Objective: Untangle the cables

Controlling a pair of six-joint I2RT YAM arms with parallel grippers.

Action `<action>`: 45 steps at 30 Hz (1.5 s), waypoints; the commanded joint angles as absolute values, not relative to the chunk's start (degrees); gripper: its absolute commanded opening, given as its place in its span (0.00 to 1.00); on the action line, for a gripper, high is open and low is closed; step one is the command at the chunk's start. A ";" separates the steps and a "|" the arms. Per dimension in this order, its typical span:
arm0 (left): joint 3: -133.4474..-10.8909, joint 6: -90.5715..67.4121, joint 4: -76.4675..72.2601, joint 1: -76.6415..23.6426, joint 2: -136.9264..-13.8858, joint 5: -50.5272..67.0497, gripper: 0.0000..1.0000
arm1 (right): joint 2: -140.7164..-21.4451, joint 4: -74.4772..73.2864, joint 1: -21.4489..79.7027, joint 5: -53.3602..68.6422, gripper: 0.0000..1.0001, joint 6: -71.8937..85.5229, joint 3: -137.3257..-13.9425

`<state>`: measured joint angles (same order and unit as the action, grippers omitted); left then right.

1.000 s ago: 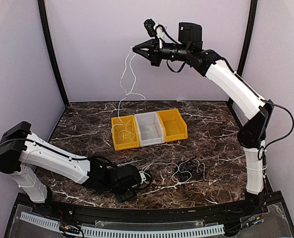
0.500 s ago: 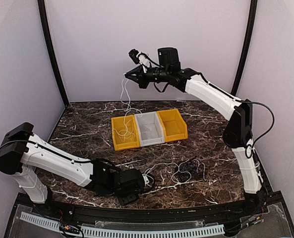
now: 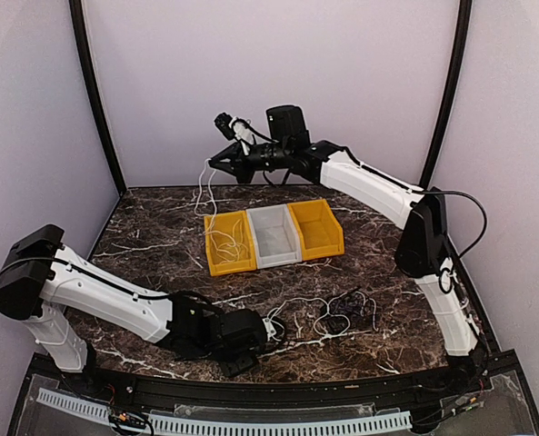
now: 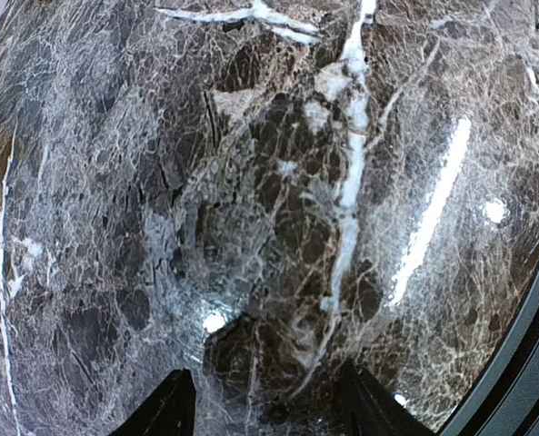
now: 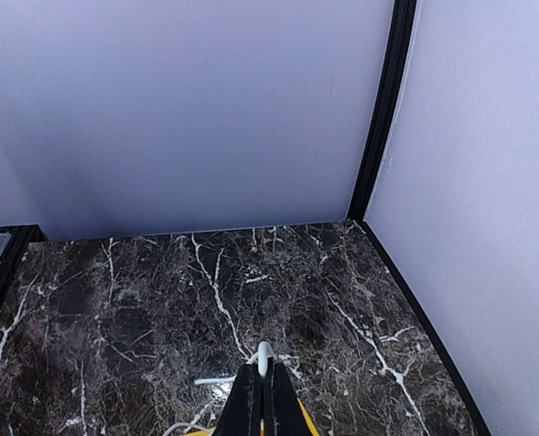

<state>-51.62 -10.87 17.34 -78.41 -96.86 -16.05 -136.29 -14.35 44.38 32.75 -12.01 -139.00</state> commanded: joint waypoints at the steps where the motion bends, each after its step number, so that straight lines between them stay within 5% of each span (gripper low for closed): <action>1: -50.03 -10.91 20.48 -78.93 -99.91 -13.69 0.57 | -138.06 -10.28 43.27 31.30 0.00 -10.08 -135.71; 15: -47.63 -11.67 19.61 -78.93 -98.62 -12.43 0.58 | -136.56 -10.22 41.91 22.40 0.00 -12.72 -120.44; 34: -47.68 -12.08 19.57 -78.95 -97.92 -13.40 0.58 | -143.13 -23.78 47.29 16.14 0.00 -18.73 -129.49; 40: -48.10 -10.34 18.60 -79.01 -96.75 -14.92 0.57 | -128.47 -21.40 44.52 22.47 0.52 -18.29 -116.86; 45: -49.46 -9.10 17.27 -79.01 -97.36 -14.95 0.57 | -115.51 -27.50 41.24 32.35 0.61 -22.05 -108.62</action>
